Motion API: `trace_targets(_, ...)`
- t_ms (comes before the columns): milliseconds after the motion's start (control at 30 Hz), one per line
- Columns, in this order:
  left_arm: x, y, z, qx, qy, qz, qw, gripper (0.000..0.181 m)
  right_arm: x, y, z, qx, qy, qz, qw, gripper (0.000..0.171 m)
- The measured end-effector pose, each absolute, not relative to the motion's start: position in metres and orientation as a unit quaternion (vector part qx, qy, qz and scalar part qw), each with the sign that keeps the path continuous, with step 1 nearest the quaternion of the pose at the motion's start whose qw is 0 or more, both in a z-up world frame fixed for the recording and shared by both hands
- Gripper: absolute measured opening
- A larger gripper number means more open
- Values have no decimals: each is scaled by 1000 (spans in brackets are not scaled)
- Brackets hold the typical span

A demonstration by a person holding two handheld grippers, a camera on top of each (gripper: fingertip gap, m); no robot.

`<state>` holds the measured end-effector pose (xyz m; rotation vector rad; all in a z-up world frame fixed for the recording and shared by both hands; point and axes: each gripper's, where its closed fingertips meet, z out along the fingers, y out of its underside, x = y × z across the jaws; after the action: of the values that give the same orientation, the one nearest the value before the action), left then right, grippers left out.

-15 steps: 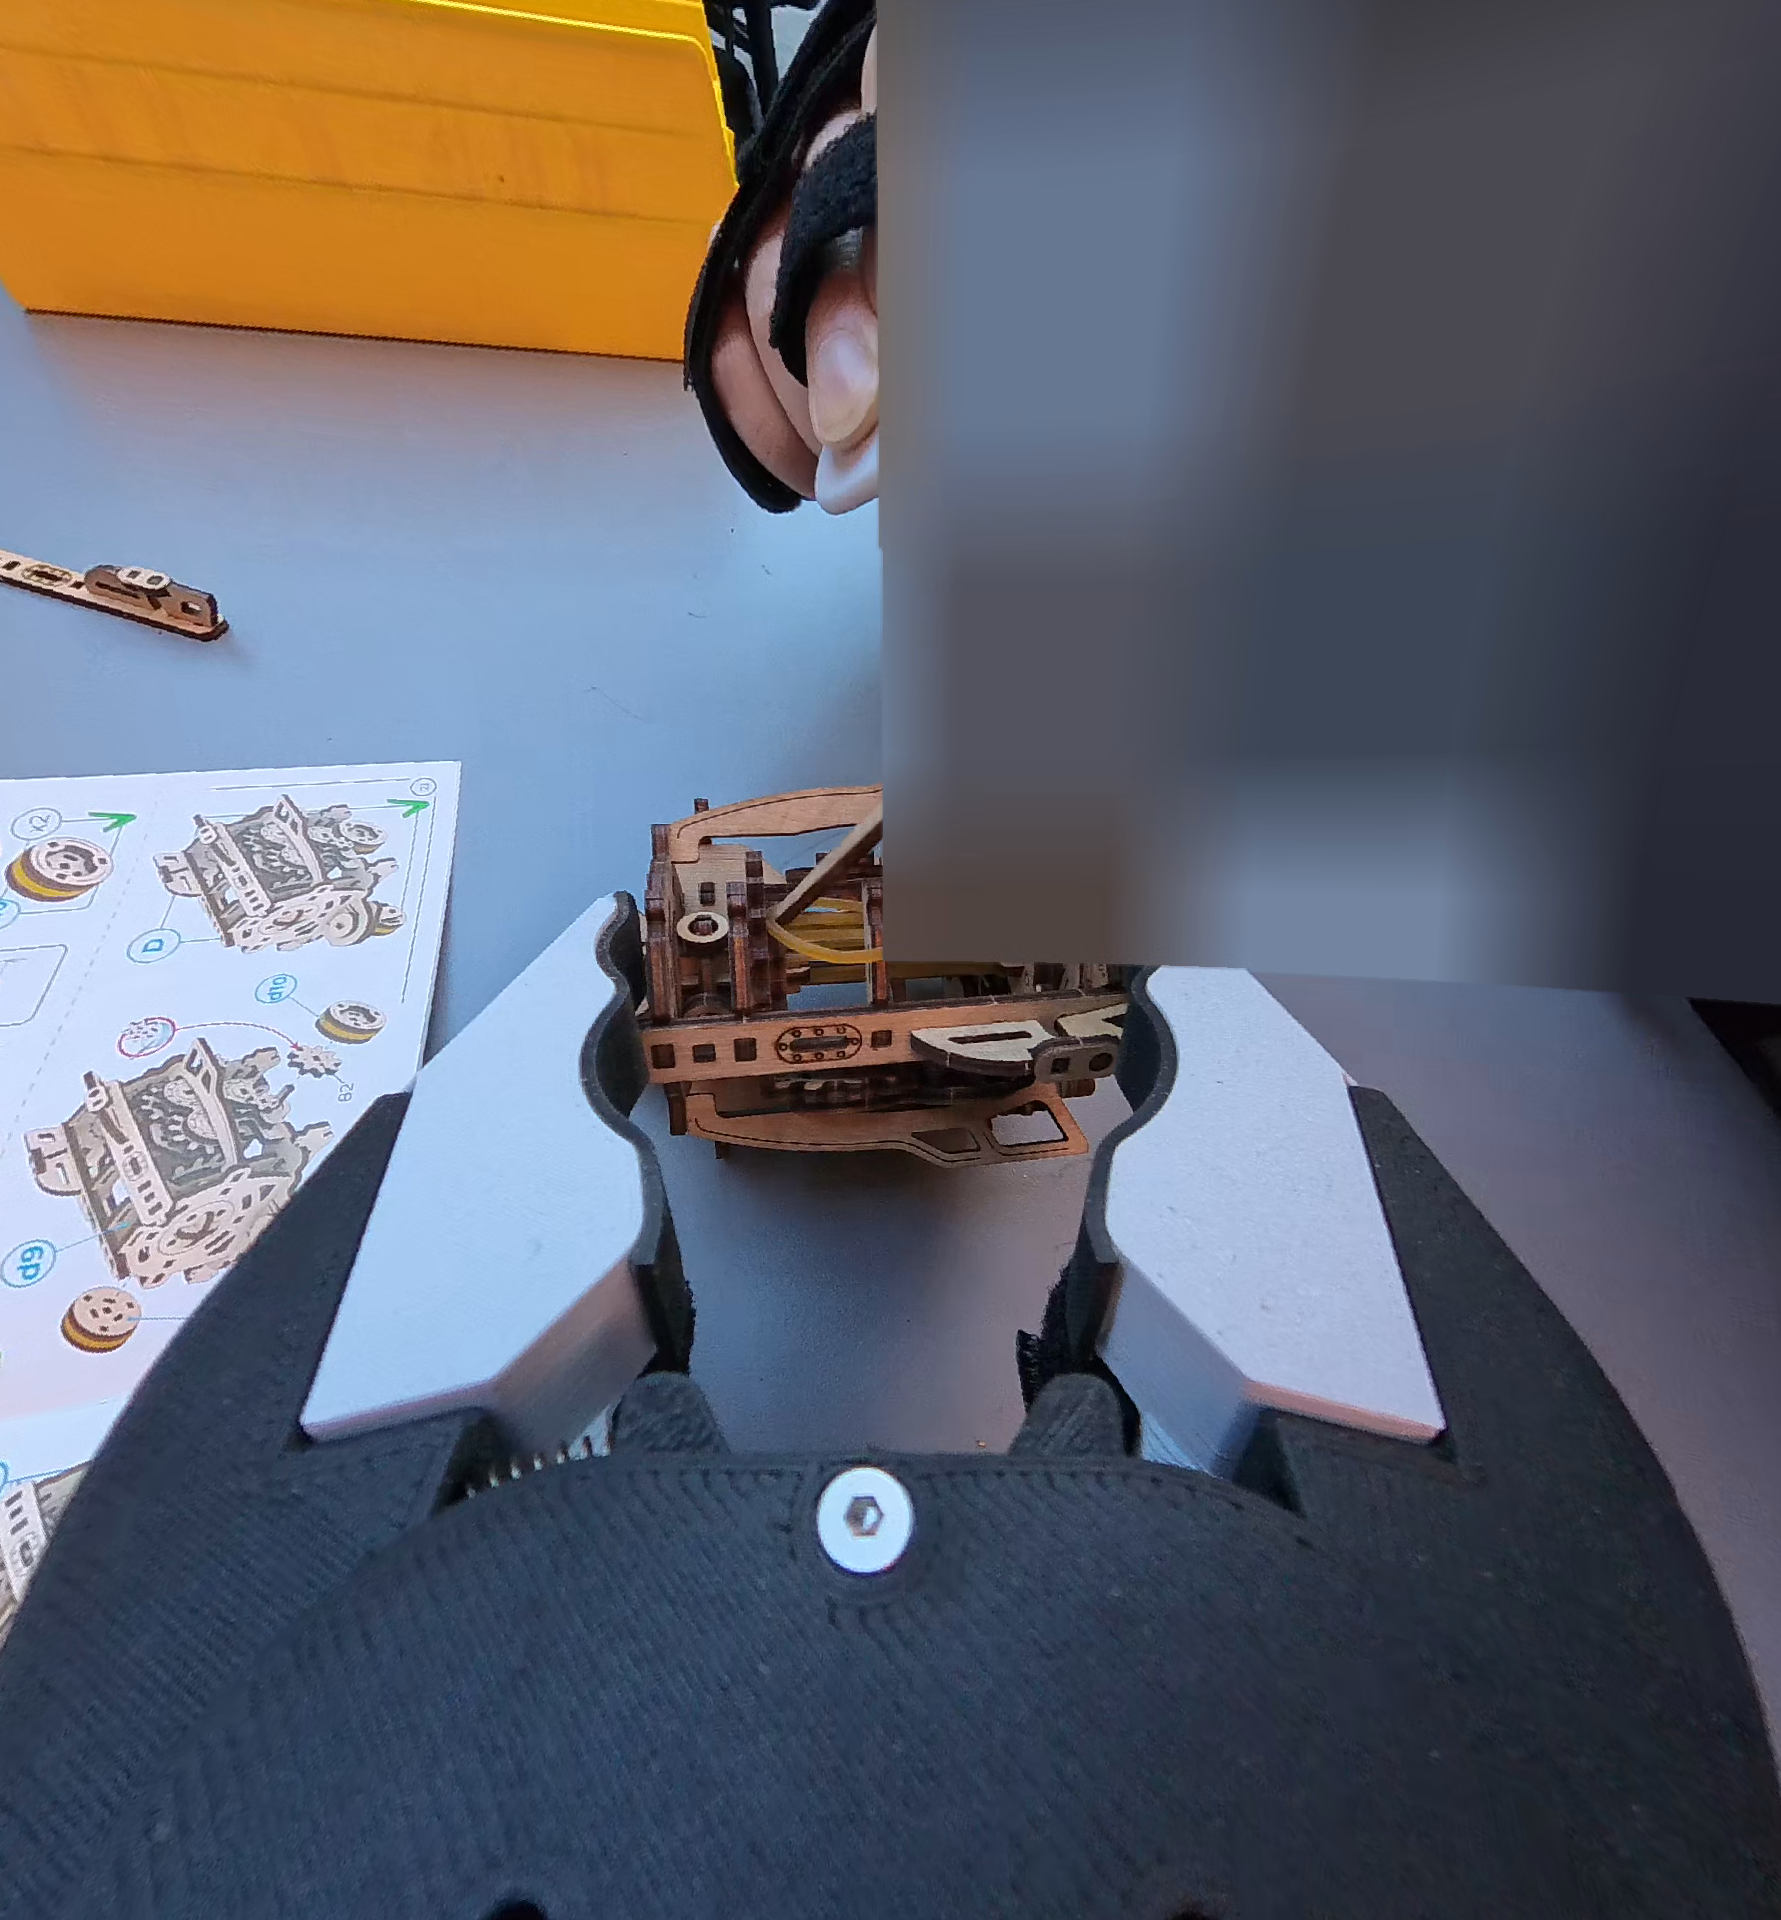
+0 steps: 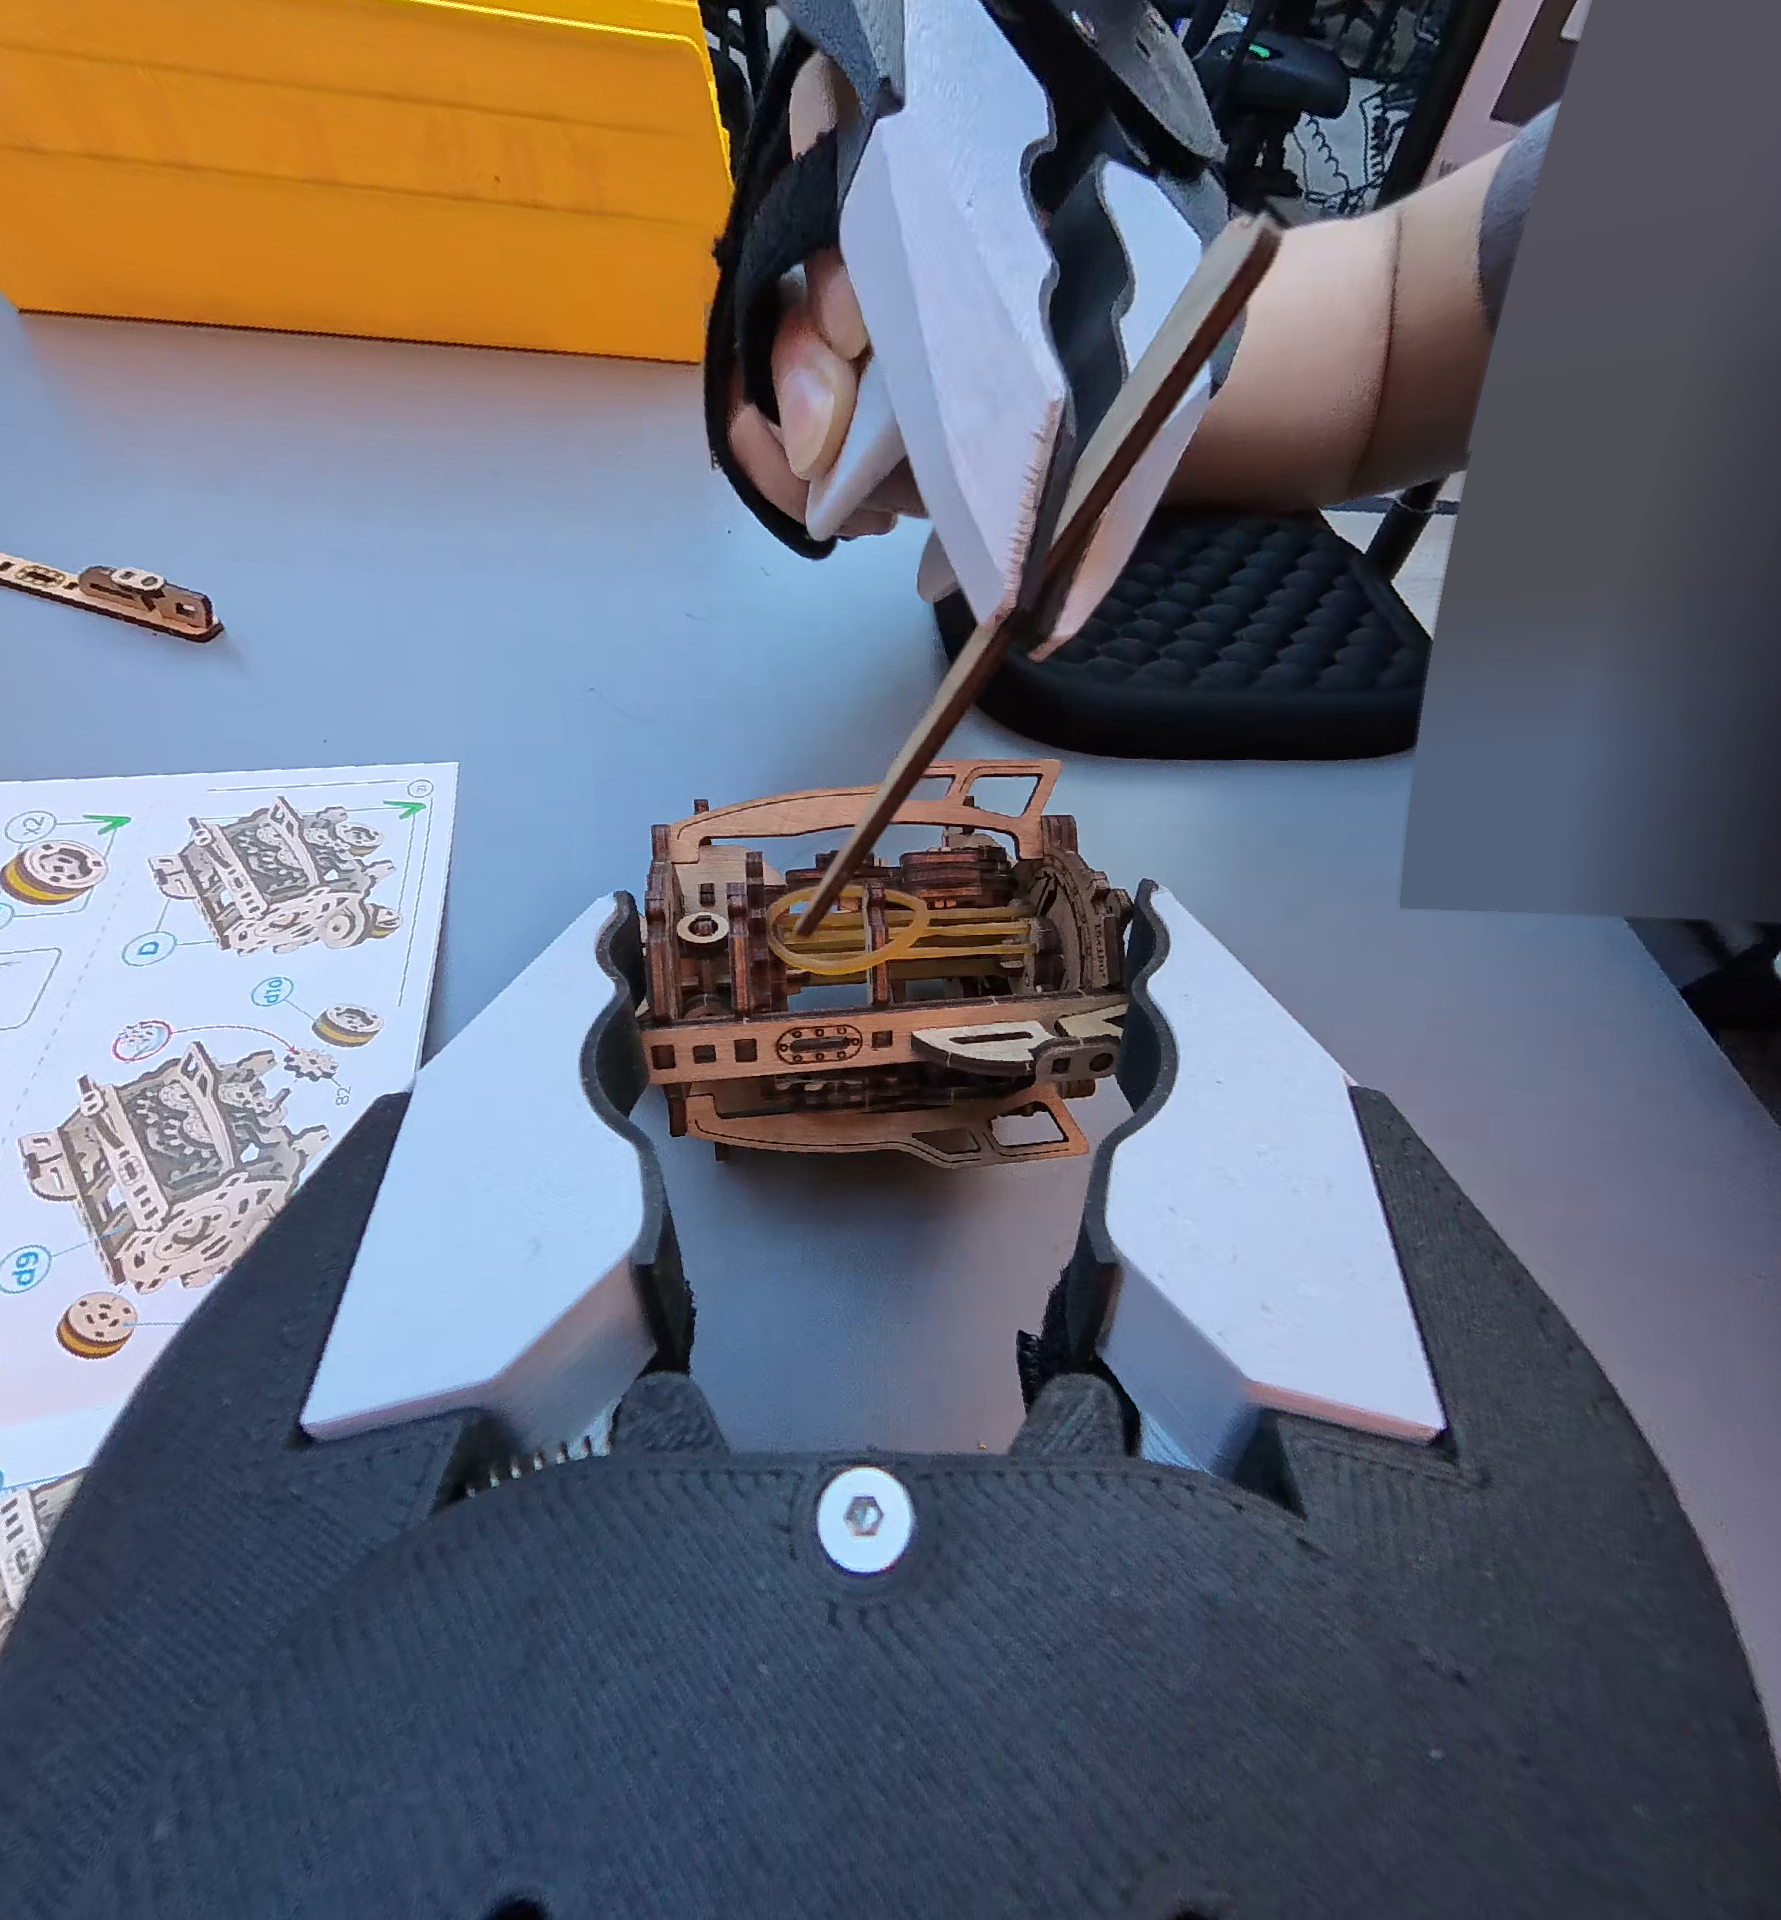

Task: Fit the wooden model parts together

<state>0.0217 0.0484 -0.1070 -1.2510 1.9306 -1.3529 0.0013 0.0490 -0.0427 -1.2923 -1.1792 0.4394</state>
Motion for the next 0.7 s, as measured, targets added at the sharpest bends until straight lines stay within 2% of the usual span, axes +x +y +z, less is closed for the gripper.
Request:
trace_targets(433,14,44,-107,-451,707,-495,226,91,5,46,-22,-577,-478,174,639,1)
trace_targets(700,-18,37,-107,-459,710,-482,229,91,-20,39,12,-566,-431,199,674,0)
